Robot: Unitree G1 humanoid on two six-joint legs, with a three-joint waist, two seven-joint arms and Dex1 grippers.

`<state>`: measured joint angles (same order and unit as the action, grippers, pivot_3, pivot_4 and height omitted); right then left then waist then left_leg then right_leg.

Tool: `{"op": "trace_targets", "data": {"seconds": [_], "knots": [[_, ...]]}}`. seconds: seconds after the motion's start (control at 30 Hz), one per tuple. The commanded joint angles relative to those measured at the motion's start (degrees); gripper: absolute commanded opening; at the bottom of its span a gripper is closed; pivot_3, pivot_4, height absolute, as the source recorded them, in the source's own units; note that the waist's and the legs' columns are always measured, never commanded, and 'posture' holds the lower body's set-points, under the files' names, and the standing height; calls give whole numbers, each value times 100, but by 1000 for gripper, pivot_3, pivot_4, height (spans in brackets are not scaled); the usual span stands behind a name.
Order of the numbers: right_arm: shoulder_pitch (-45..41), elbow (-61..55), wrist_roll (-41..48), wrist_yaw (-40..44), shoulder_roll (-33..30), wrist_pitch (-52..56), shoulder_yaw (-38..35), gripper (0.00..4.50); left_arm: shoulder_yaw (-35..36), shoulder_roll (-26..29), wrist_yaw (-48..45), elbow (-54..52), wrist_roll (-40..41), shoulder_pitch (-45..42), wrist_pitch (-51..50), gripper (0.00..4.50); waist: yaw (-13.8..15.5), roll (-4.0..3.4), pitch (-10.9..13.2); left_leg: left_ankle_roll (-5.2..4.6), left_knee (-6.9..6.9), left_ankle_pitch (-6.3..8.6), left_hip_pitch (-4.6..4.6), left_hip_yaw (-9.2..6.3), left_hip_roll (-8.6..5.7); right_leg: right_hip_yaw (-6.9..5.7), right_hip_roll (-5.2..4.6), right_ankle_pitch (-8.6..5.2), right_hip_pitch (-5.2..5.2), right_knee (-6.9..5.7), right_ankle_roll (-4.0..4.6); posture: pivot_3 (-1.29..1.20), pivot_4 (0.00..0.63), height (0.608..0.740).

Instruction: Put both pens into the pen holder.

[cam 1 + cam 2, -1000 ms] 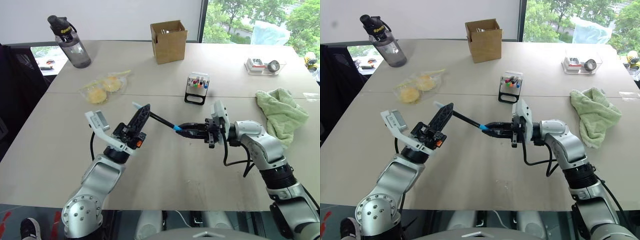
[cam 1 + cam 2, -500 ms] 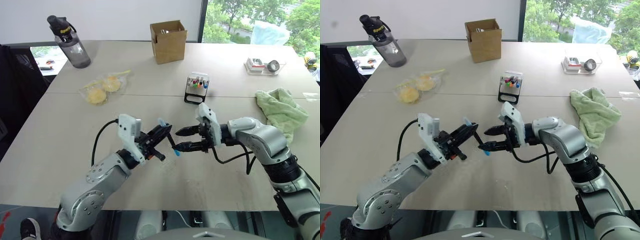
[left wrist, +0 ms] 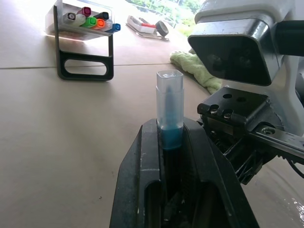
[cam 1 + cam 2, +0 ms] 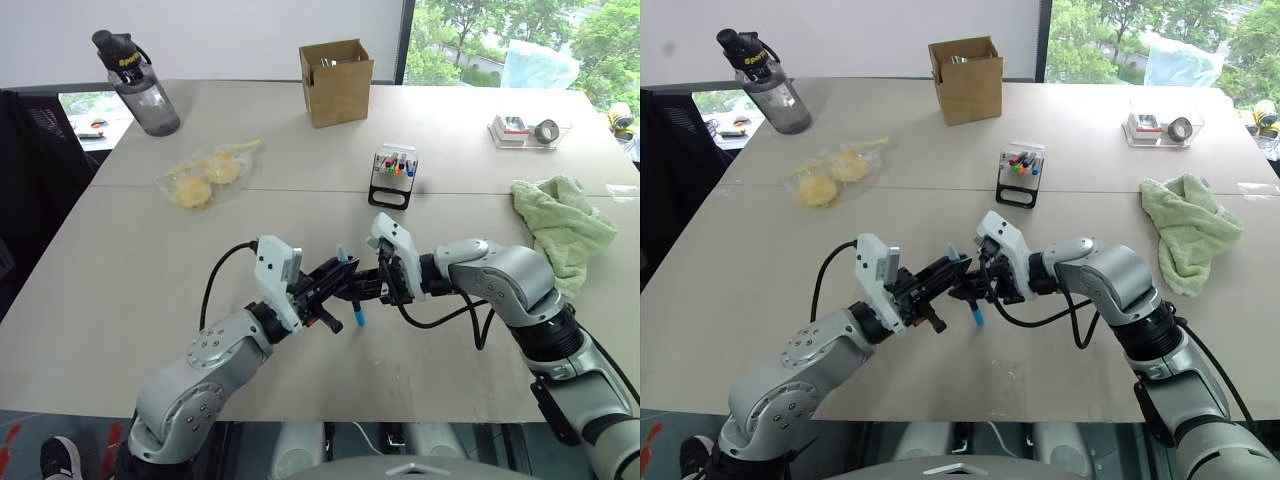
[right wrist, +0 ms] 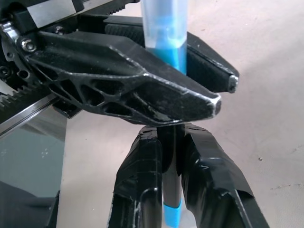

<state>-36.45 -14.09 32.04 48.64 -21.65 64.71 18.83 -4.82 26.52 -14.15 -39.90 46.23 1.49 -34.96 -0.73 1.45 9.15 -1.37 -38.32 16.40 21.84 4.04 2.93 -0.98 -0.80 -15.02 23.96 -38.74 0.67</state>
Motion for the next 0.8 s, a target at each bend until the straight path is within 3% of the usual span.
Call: {"op": "trace_targets", "data": {"seconds": [0.03, 0.17, 0.33, 0.53, 0.8], "knots": [[-97, -251, 120, 9, -13, -171, -188, 100, 190, -83, -75, -130, 348, -12, -124, 973, -3, 0, 0, 0, 0, 0, 0, 0, 0, 0, 0, 0, 0, 0, 0, 0, 150, 739], [161, -119, -436, 109, -138, -1613, -163, 100, 451, -36, 247, -215, 317, -63, -351, 2675, -1, 1, 0, -1, 0, 0, 0, 0, 0, 0, 1, 0, 1, -1, -1, 0, 150, 739], [244, 524, -1149, -27, 110, -4118, -594, 100, 1038, 492, 80, -474, 366, 99, -471, 2675, -19, 5, 4, 1, 1, 0, 0, 2, 0, 2, 4, -1, 4, 1, -3, 0, 150, 739], [-525, 2599, -2551, -760, 443, -8280, -1015, 100, 1286, 959, 137, -465, 67, -264, -578, 2675, 9, 4, 8, 24, -1, -14, -3, 5, 1, 5, 10, -1, 4, -2, -3, 0, 150, 739], [-1269, 4579, -3340, -1563, 624, -10209, -1050, 100, 1085, 764, 355, -499, -252, -695, -660, 2675, -25, 7, 12, 30, 1, -17, 0, 12, 6, 10, 5, 0, 9, -2, -1, 0, 150, 739]]}}
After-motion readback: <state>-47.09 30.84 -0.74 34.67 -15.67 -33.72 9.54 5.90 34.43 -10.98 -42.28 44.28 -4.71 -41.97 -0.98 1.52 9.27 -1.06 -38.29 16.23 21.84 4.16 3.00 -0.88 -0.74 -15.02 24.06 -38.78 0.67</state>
